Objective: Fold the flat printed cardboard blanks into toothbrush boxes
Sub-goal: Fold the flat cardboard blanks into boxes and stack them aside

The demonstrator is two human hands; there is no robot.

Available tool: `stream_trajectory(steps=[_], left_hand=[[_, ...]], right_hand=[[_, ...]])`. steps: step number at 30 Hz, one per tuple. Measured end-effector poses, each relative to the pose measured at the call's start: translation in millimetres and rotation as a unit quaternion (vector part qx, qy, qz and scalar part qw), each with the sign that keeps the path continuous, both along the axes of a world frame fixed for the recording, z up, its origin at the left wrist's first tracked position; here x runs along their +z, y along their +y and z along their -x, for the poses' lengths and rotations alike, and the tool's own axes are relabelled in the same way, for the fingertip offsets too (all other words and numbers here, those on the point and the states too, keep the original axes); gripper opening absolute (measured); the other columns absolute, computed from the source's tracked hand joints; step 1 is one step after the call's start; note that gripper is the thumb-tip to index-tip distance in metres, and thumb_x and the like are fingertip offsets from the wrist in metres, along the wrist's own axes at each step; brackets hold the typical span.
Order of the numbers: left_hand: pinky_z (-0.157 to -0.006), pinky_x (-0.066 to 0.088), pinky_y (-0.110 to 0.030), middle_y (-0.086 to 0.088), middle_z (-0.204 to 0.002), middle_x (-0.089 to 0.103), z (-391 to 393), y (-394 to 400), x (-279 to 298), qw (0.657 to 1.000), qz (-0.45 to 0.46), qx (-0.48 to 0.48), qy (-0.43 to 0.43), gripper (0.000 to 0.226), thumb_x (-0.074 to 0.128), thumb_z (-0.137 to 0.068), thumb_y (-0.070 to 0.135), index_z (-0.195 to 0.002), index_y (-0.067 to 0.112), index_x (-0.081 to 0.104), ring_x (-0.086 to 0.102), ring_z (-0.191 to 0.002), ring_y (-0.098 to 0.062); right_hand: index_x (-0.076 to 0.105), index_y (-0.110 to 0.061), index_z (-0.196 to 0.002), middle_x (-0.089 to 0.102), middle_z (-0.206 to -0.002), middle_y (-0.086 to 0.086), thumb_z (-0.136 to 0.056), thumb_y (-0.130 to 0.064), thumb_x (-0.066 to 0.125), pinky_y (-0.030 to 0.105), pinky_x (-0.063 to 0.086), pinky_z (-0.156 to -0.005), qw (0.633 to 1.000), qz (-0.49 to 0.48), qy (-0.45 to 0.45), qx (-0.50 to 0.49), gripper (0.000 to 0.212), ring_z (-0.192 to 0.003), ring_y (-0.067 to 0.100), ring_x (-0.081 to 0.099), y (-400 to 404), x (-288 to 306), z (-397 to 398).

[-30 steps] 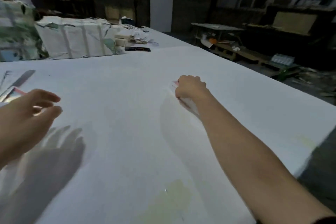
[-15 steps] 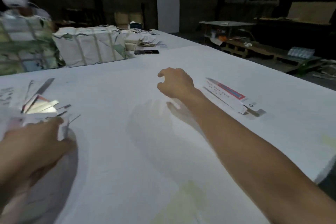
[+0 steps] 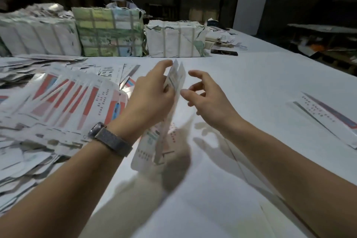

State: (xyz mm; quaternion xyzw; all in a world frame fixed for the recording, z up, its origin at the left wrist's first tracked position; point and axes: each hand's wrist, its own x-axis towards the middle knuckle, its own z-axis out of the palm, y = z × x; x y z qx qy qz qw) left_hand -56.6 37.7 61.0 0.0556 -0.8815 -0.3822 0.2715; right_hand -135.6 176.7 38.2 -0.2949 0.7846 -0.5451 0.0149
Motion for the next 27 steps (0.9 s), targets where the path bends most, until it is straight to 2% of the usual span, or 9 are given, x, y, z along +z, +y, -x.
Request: stream_trajectory(steps=[2,5,9,12,14,17,20,22,27], left_hand=[[-0.061,0.060,-0.031,0.009,-0.100,0.074,-2,2,3,0.989,-0.139,-0.048,0.026,0.046,0.050,-0.095,0.008,-0.135,0.031,0.052,0.073,-0.079,-0.010],[-0.059,0.059,-0.029,0.003,-0.097,0.077,-3,3,0,0.940,-0.327,-0.100,0.012,0.042,0.049,-0.095,0.001,-0.125,0.027,0.061,0.075,-0.076,-0.016],[-0.053,0.056,-0.029,-0.003,-0.094,0.077,-2,5,-16,0.890,-0.435,-0.140,-0.016,0.038,0.046,-0.099,0.009,-0.124,0.035,0.057,0.072,-0.068,-0.019],[-0.057,0.058,-0.038,-0.007,-0.100,0.075,-3,8,-25,0.822,-0.521,-0.229,-0.028,0.031,0.041,-0.105,0.024,-0.129,0.039,0.052,0.073,-0.073,-0.025],[-0.058,0.058,-0.037,-0.010,-0.096,0.075,-5,8,-27,0.809,-0.532,-0.245,-0.051,0.033,0.038,-0.106,0.041,-0.126,0.032,0.062,0.073,-0.072,-0.026],[-0.053,0.057,-0.031,-0.009,-0.081,0.075,-9,8,-27,0.814,-0.527,-0.226,-0.093,0.059,0.030,-0.102,0.059,-0.092,0.029,0.080,0.073,-0.065,-0.024],[-0.056,0.059,-0.035,-0.014,-0.086,0.076,-12,9,-25,0.827,-0.506,-0.217,-0.112,0.057,0.029,-0.100,0.062,-0.102,0.029,0.075,0.075,-0.073,-0.031],[-0.057,0.059,-0.035,-0.014,-0.090,0.076,-13,10,-25,0.828,-0.491,-0.236,-0.135,0.053,0.027,-0.101,0.061,-0.110,0.029,0.068,0.075,-0.078,-0.032],[-0.062,0.060,-0.035,-0.017,-0.101,0.074,-12,17,-27,0.839,-0.455,-0.256,-0.156,0.053,0.026,-0.103,0.058,-0.111,0.023,0.066,0.074,-0.086,-0.030]], right_hand=[[0.041,-0.045,-0.132,0.059,-0.101,-0.007,-0.092,-0.040,0.064,0.029,0.046,-0.072,0.999,0.031,-0.023,-0.002,0.046,-0.089,0.013,0.066,-1,-1,0],[0.040,-0.040,-0.139,0.059,-0.101,-0.007,-0.095,-0.029,0.064,0.015,0.045,-0.060,0.997,0.074,-0.035,-0.007,0.051,-0.075,0.000,0.065,-1,-2,0],[0.048,-0.034,-0.138,0.062,-0.103,-0.011,-0.096,-0.023,0.063,0.015,0.048,-0.058,0.999,0.048,0.008,-0.020,0.047,-0.071,0.003,0.066,1,-3,0],[0.041,-0.033,-0.147,0.058,-0.095,-0.016,-0.098,-0.026,0.059,0.021,0.054,-0.052,0.998,-0.016,0.052,-0.003,0.053,-0.071,0.000,0.067,3,-4,-2],[0.039,-0.039,-0.147,0.057,-0.087,-0.022,-0.098,-0.035,0.057,0.037,0.061,-0.064,0.989,-0.088,0.120,-0.010,0.052,-0.078,0.009,0.068,4,-4,-2],[0.042,-0.045,-0.143,0.060,-0.076,-0.017,-0.096,-0.044,0.055,0.045,0.056,-0.080,0.970,-0.160,0.180,-0.032,0.049,-0.082,0.019,0.066,5,-1,0],[0.053,-0.038,-0.134,0.057,-0.062,-0.012,-0.094,-0.042,0.060,0.041,0.059,-0.072,0.985,-0.112,0.130,-0.024,0.041,-0.075,0.017,0.069,8,2,3],[0.059,-0.029,-0.122,0.061,-0.055,-0.013,-0.094,-0.040,0.063,0.029,0.056,-0.057,0.990,-0.083,0.109,-0.024,0.030,-0.063,0.009,0.068,8,4,5],[0.055,-0.026,-0.083,0.067,-0.060,-0.012,-0.089,-0.045,0.068,0.013,0.042,-0.045,0.994,-0.051,0.090,-0.039,0.024,-0.047,-0.003,0.059,8,12,10]])
